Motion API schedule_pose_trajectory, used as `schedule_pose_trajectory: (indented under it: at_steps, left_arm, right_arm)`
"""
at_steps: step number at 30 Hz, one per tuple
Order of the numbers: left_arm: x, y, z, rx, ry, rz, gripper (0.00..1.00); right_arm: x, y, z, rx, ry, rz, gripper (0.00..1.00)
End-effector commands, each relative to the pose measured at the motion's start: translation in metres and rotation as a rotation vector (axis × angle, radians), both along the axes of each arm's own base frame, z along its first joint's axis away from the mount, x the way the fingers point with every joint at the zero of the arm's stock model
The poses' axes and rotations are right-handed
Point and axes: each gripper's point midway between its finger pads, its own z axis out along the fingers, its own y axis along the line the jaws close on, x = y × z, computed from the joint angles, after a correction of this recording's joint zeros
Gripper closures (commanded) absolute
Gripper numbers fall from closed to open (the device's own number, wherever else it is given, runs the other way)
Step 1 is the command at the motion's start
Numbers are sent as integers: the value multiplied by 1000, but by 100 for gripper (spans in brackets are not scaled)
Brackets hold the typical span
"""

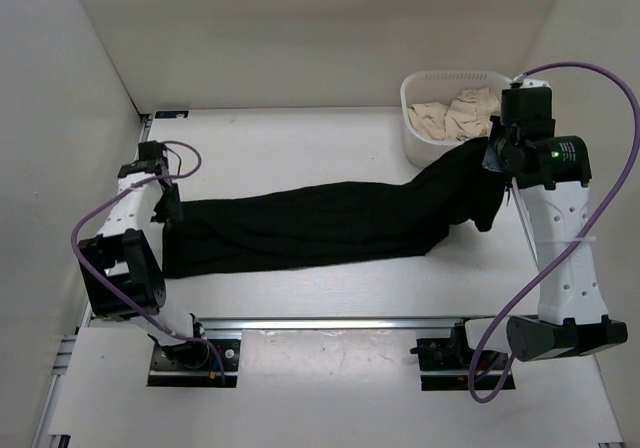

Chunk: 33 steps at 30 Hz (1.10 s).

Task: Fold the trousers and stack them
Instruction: Flatten the trousers out

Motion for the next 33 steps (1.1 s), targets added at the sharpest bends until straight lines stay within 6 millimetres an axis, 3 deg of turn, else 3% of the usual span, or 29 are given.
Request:
schedule_pose_trajectory:
  at_steps: [1, 3, 8, 9, 13, 14, 15, 16, 17, 18, 22, 23, 25, 26, 27, 28, 29, 30, 33]
  left_arm:
    - [39, -10, 21, -72, -93, -38, 9]
    - [40, -22, 3, -113, -23, -64, 9]
    - [3, -43, -35, -187, 166, -92, 9]
    - [-4, -62, -46, -269, 185, -120, 9]
    - [-18, -96, -65, -368, 222, -190, 10]
    - [-18, -96, -70, -369, 226, -189, 15]
    - [-19, -96, -81, -372, 247, -186, 27]
    - [-19, -89, -86, -334, 265, -177, 68]
    - [-19, -85, -90, -314, 278, -172, 86]
    - [-13, -82, -94, -299, 280, -170, 86]
    - [44, -54, -56, -229, 112, -131, 86]
    - [76, -41, -24, -188, 6, -119, 86]
    - [107, -21, 18, -161, -126, -91, 86]
    - [134, 1, 63, -128, -258, -61, 86]
    - [140, 11, 83, -116, -299, -46, 86]
    - [147, 19, 96, -106, -329, -35, 86]
    - [156, 25, 128, -86, -403, -33, 86]
    - [154, 31, 136, -73, -413, -19, 86]
    - [139, 38, 138, -68, -413, 4, 86]
  right_arm:
    - [-1, -5, 1, -11, -17, -22, 100]
    - [-2, -3, -4, -4, -4, -13, 100]
    - [-2, 1, -26, 18, 40, -8, 100]
    - [-3, 1, -32, 17, 56, -8, 100]
    - [-1, 5, -41, 34, 66, -1, 100]
    - [3, 3, -41, 35, 63, -10, 100]
    - [8, 5, -40, 44, 61, -2, 100]
    - [11, 7, -37, 52, 55, 6, 100]
    - [19, 14, -35, 75, 47, 28, 100]
    - [23, 18, -30, 85, 38, 51, 100]
    - [53, 45, 41, 154, -179, 205, 100]
    - [63, 49, 78, 165, -288, 225, 100]
    - [67, 50, 119, 145, -402, 258, 100]
    - [68, 50, 136, 136, -451, 265, 100]
    - [65, 49, 167, 135, -545, 270, 100]
    - [64, 50, 176, 115, -572, 295, 100]
    - [61, 50, 182, 115, -592, 296, 100]
    - [61, 49, 182, 103, -591, 301, 100]
    - [50, 46, 151, 93, -521, 294, 100]
